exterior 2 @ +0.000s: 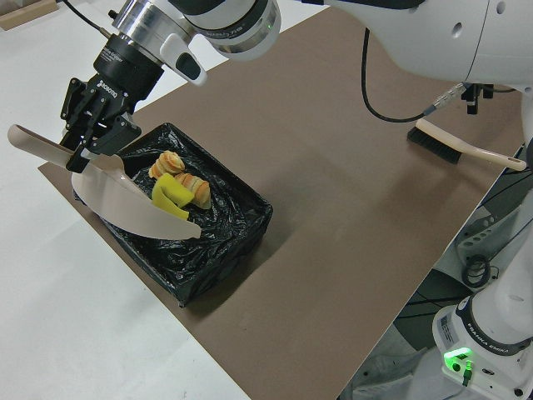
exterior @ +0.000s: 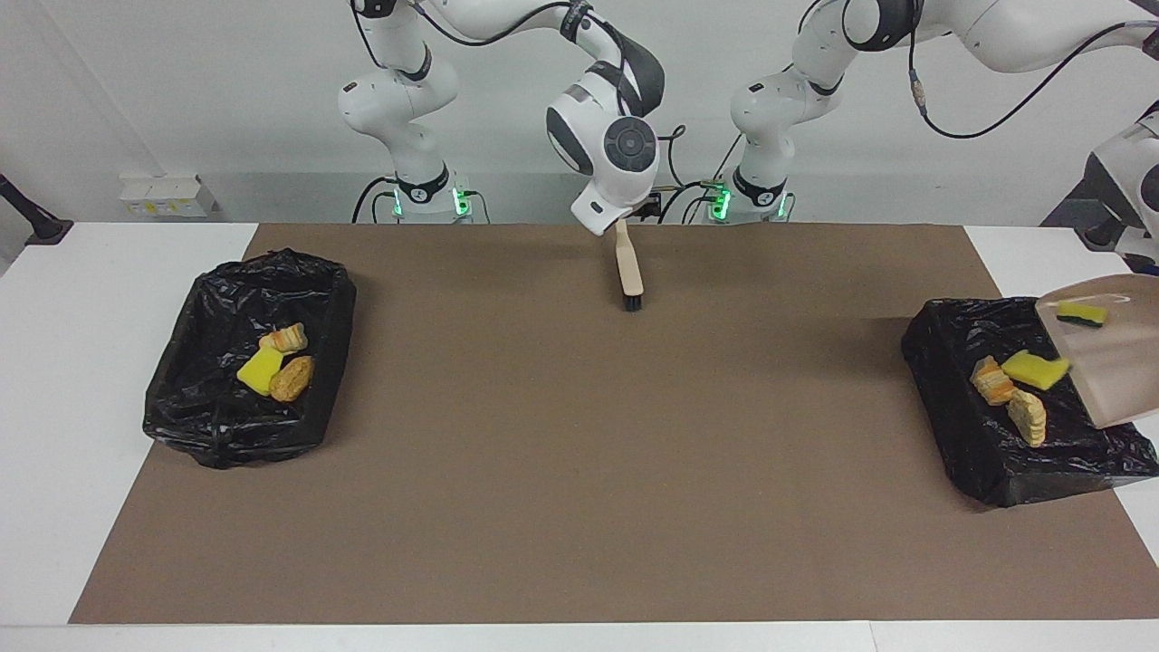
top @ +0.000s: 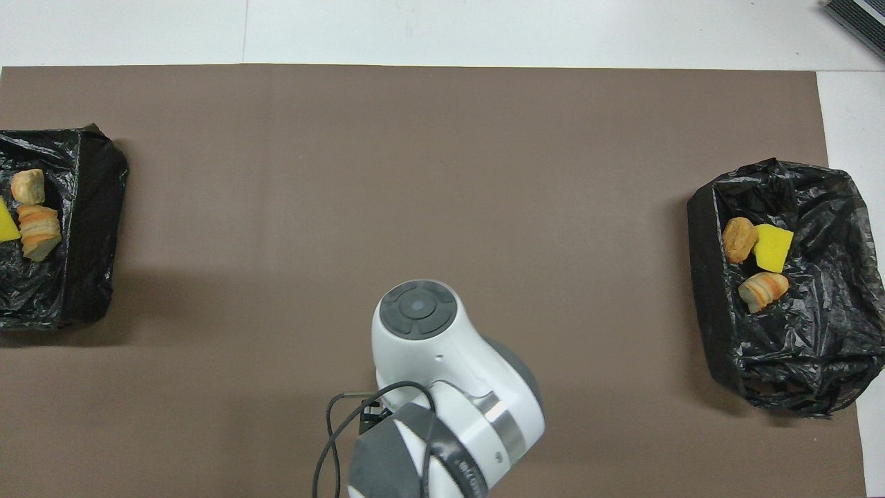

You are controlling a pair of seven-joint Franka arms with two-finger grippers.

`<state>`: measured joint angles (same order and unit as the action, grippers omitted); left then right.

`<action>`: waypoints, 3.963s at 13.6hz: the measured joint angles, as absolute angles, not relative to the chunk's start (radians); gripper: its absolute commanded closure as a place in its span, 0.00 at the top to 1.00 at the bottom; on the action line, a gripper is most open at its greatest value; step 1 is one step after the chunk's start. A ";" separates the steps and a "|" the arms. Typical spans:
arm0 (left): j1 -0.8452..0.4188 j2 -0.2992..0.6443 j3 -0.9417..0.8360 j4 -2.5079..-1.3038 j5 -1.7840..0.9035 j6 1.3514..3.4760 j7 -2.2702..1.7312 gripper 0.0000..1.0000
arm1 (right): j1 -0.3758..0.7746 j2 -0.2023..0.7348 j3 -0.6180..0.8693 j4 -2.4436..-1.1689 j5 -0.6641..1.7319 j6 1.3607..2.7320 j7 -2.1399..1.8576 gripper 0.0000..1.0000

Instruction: Sweep and dump trash in bin

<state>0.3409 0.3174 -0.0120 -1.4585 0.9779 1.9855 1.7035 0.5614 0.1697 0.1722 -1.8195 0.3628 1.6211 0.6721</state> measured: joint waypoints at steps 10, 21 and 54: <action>0.225 0.217 -0.029 -1.463 0.752 1.740 1.613 0.00 | 0.119 0.087 0.161 -1.702 0.132 1.489 0.266 1.00; -0.132 0.239 -0.038 -1.623 0.254 1.671 0.572 0.00 | -0.113 0.087 0.157 -1.574 -0.026 1.506 0.035 1.00; -0.536 0.465 -0.027 -1.532 -0.039 1.985 -0.475 1.00 | 0.018 0.007 -0.015 -1.539 -0.031 1.541 -0.013 1.00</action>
